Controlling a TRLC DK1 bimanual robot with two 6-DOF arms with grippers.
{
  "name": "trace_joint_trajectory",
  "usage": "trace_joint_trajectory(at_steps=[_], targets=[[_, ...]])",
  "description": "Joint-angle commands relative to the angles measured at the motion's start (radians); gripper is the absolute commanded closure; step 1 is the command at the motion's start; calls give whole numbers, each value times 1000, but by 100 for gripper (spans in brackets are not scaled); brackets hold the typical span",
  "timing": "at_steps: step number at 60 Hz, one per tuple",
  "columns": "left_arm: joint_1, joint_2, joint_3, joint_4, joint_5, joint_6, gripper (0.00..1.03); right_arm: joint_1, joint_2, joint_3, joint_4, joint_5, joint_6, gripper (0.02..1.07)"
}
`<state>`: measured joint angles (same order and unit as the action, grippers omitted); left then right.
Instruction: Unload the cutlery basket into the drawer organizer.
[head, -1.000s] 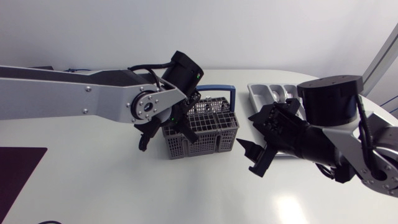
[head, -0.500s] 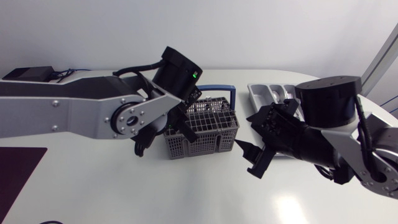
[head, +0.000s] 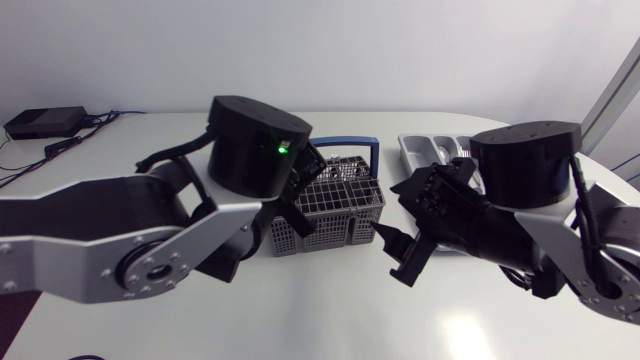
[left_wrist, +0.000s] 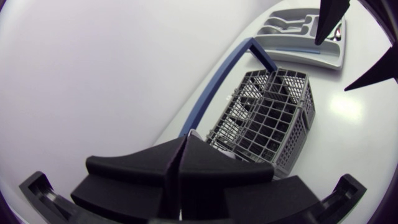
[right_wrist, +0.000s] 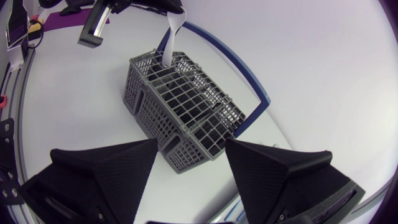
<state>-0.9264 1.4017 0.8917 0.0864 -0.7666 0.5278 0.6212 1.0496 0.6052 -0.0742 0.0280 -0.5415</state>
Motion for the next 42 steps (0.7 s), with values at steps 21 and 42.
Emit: trace_joint_trajectory(at_steps=[21,42], targets=[[-42,-265,-59,96,33,60,91,51,-76,21,68,21,92,29],[32,-290,26,-137,365,-279,91,98,-112,8,140,59,143,29]])
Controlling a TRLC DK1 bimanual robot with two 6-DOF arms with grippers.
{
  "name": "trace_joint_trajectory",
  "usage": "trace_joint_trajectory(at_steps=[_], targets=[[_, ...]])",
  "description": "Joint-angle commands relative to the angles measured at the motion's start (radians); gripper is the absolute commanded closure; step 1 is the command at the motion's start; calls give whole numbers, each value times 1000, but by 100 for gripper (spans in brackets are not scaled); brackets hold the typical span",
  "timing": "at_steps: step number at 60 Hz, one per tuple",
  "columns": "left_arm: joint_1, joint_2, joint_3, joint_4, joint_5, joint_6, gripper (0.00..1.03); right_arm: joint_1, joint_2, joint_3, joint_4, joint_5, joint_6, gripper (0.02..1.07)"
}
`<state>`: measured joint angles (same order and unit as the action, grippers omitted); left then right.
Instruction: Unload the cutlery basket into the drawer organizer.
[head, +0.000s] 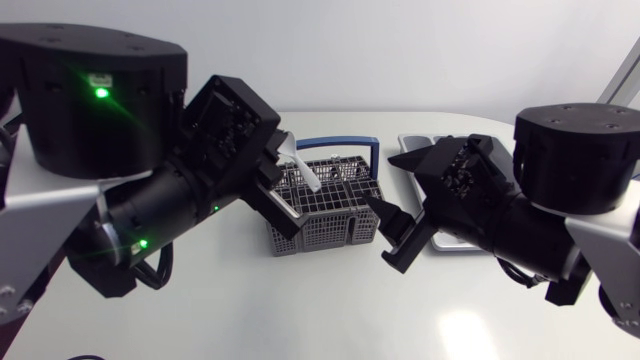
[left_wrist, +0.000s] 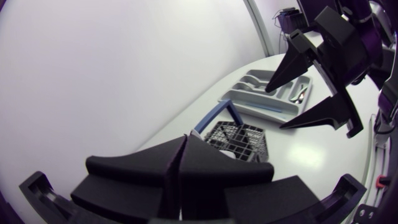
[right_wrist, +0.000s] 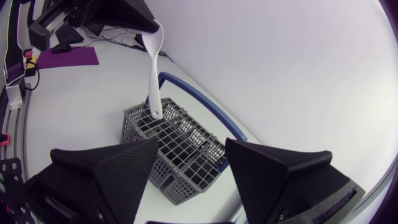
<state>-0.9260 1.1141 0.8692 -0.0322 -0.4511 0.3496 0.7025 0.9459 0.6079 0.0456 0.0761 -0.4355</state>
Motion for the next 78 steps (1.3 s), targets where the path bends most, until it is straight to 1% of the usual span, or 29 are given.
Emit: trace_joint_trajectory(at_steps=[1,5,8,9,14,19,20,22,27,33,37,47,50,57,68,78], targets=[[49,4,56,-32,83,-126,91,22,-9,4,28,16,40,29],[108,21,76,-60,203,-196,91,35,-9,0,43,19,50,29],[133,27,82,-64,253,-228,91,40,-6,-2,54,21,58,30],[144,29,83,-66,285,-244,91,45,-4,-5,60,22,60,30],[184,39,94,-67,367,-294,91,54,2,-14,80,25,67,34],[216,69,117,-83,431,-328,91,57,8,-19,100,25,73,34],[223,76,123,-86,454,-337,91,60,11,-19,102,25,75,34],[233,82,128,-86,471,-347,91,65,14,-19,111,28,78,36],[233,96,136,-81,488,-348,91,81,31,-13,125,40,81,37],[219,105,140,-69,488,-348,91,97,63,-2,140,47,84,37],[213,119,148,-67,489,-354,91,104,83,6,154,50,84,40],[194,128,157,-66,491,-356,91,115,129,30,180,68,84,41],[191,128,157,-66,493,-359,91,115,142,38,191,70,86,45],[188,130,152,-66,496,-362,91,115,162,64,194,74,84,48],[188,130,146,-64,499,-360,91,121,191,95,200,76,84,61],[188,128,146,-64,506,-362,91,135,226,112,203,86,84,63]])
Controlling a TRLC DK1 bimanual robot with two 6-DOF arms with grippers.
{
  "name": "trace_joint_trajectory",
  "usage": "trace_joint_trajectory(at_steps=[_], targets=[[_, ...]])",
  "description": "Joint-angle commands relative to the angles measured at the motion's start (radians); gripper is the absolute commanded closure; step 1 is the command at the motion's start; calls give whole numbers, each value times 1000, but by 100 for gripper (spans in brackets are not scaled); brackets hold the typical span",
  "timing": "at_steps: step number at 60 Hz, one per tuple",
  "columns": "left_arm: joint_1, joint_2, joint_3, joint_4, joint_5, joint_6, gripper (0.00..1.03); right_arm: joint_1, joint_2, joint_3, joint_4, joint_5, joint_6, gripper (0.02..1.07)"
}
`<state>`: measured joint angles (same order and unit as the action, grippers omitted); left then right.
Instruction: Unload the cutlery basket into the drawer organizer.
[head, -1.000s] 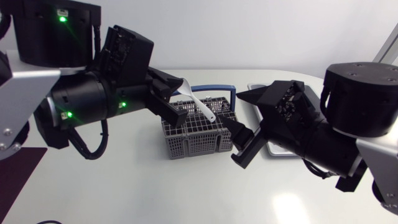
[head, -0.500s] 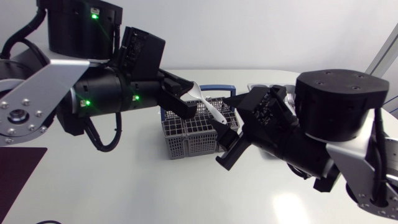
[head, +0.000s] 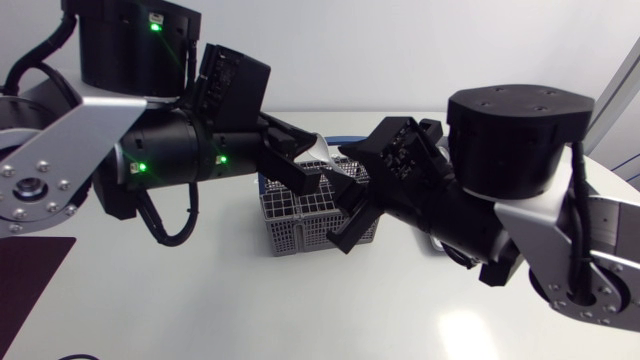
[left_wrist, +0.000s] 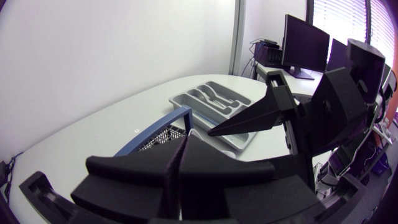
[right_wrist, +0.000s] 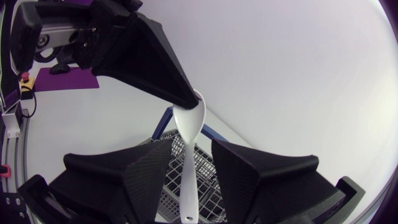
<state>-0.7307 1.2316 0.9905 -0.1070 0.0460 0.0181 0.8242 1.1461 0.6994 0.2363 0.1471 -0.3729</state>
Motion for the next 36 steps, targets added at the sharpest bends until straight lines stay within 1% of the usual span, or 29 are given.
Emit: trace_joint_trajectory(at_steps=[1,4,8,13,18,21,24,33,36], targets=[[-7,11,25,10,9,-30,91,15,29,22,12,16,20,66],[-7,9,23,10,9,-30,91,15,32,22,14,16,19,70],[-7,8,20,10,9,-30,91,18,33,22,15,22,19,71],[-7,5,17,12,11,-30,91,21,35,20,18,31,15,80],[-7,5,16,12,12,-30,91,23,38,22,21,35,15,80],[-9,5,14,12,12,-32,91,23,43,22,21,35,14,84],[-9,5,14,10,12,-32,91,23,46,23,21,35,12,84],[-9,3,14,9,14,-33,91,21,56,23,21,35,11,97],[-10,3,13,9,15,-35,91,21,58,23,21,37,11,97]])
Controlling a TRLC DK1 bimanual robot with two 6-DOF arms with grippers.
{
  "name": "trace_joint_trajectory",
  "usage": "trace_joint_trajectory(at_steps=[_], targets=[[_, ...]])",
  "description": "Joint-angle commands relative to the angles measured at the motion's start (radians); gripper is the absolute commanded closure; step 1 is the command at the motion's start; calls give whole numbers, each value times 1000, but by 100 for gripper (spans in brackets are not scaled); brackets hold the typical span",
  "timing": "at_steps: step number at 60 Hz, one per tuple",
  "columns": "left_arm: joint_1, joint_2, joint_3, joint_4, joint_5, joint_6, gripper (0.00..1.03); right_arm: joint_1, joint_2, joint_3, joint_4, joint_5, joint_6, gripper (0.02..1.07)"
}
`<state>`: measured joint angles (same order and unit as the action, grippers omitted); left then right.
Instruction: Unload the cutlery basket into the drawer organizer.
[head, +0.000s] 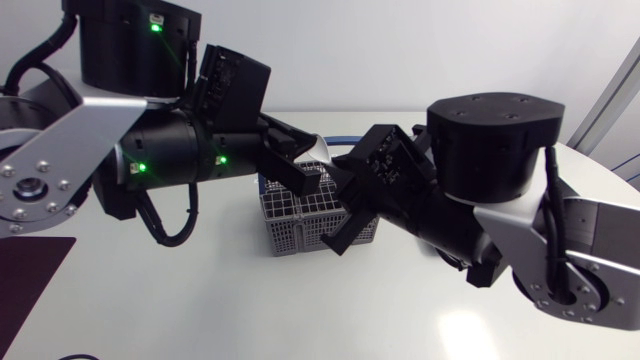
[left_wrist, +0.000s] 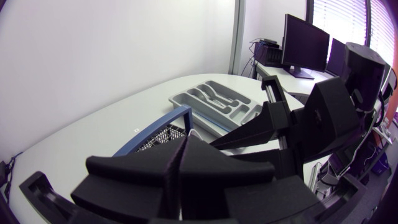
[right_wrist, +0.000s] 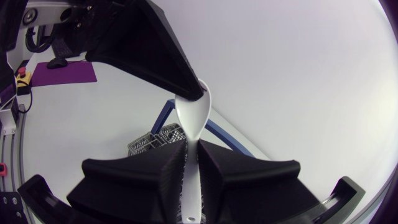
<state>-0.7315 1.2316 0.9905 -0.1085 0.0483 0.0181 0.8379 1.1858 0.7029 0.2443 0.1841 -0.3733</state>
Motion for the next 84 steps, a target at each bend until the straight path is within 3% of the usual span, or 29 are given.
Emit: trace_joint_trajectory(at_steps=[1,16,25,30,41,48,65,73,84], targets=[[-9,3,13,10,13,-35,91,7,18,20,13,3,11,97],[-16,-1,13,10,13,-40,87,9,14,15,6,3,10,99],[-17,-12,31,6,16,-41,55,7,-6,6,-25,2,1,100],[-11,-18,45,1,15,-41,43,4,-31,-6,-42,-8,-12,100],[18,-50,77,-14,15,-40,29,-40,-95,-54,-109,-66,-52,100],[52,-66,96,-33,15,-35,26,-131,-155,-91,-172,-149,-95,100],[141,-77,88,-68,18,-4,23,-490,-287,-138,-359,-453,-274,100],[179,-67,74,-92,18,25,23,-701,-284,-140,-442,-615,-418,100],[210,-49,59,-122,18,60,20,-947,-216,-132,-522,-765,-651,100]])
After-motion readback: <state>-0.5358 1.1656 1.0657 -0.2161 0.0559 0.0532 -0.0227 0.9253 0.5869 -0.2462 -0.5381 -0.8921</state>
